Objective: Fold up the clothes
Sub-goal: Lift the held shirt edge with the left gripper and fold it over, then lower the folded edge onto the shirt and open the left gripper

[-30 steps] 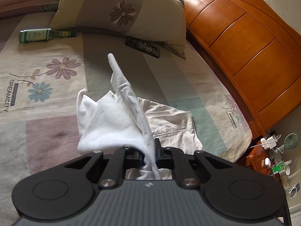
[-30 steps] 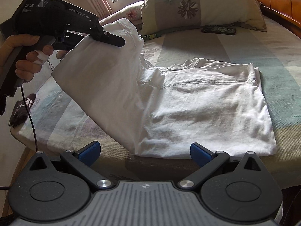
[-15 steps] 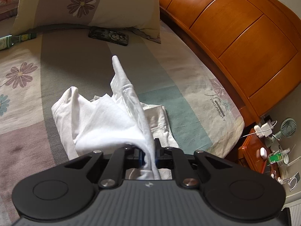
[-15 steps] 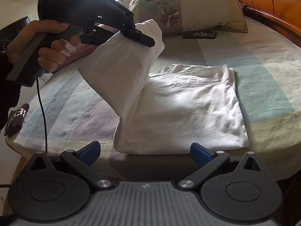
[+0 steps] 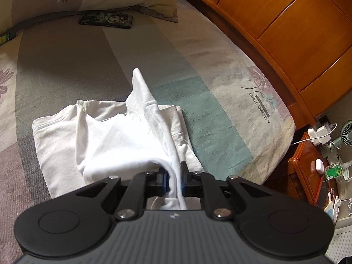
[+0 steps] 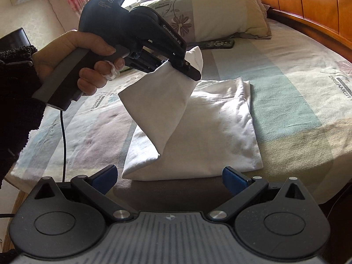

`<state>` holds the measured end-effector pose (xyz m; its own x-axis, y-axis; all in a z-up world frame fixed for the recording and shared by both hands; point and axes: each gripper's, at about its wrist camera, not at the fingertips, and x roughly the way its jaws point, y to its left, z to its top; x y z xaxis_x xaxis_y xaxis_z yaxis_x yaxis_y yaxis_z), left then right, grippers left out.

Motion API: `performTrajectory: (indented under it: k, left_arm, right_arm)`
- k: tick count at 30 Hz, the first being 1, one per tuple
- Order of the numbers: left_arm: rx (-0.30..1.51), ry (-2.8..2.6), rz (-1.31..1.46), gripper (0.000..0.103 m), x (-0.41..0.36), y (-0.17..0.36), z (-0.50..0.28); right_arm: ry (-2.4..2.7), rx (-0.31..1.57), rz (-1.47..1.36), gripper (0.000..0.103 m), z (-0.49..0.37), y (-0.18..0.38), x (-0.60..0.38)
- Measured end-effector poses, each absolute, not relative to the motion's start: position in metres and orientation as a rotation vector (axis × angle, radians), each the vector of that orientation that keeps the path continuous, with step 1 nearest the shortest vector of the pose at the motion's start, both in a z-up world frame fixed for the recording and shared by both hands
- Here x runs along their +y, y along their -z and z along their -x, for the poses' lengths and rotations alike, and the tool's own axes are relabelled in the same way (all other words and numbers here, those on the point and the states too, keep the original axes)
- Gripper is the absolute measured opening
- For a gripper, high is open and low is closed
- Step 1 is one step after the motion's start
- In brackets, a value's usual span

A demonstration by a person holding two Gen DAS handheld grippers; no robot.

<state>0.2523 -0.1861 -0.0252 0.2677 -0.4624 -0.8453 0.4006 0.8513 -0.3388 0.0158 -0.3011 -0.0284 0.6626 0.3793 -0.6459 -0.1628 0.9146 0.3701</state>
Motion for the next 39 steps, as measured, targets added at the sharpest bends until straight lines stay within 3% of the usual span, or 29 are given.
performTrajectory:
  k: [39]
  left_arm:
    - [1.28,0.553,0.056,0.01,-0.235,0.079,-0.275]
  right_arm:
    - [-0.274,0.826,-0.302,0.103,-0.019,0.036,-0.313]
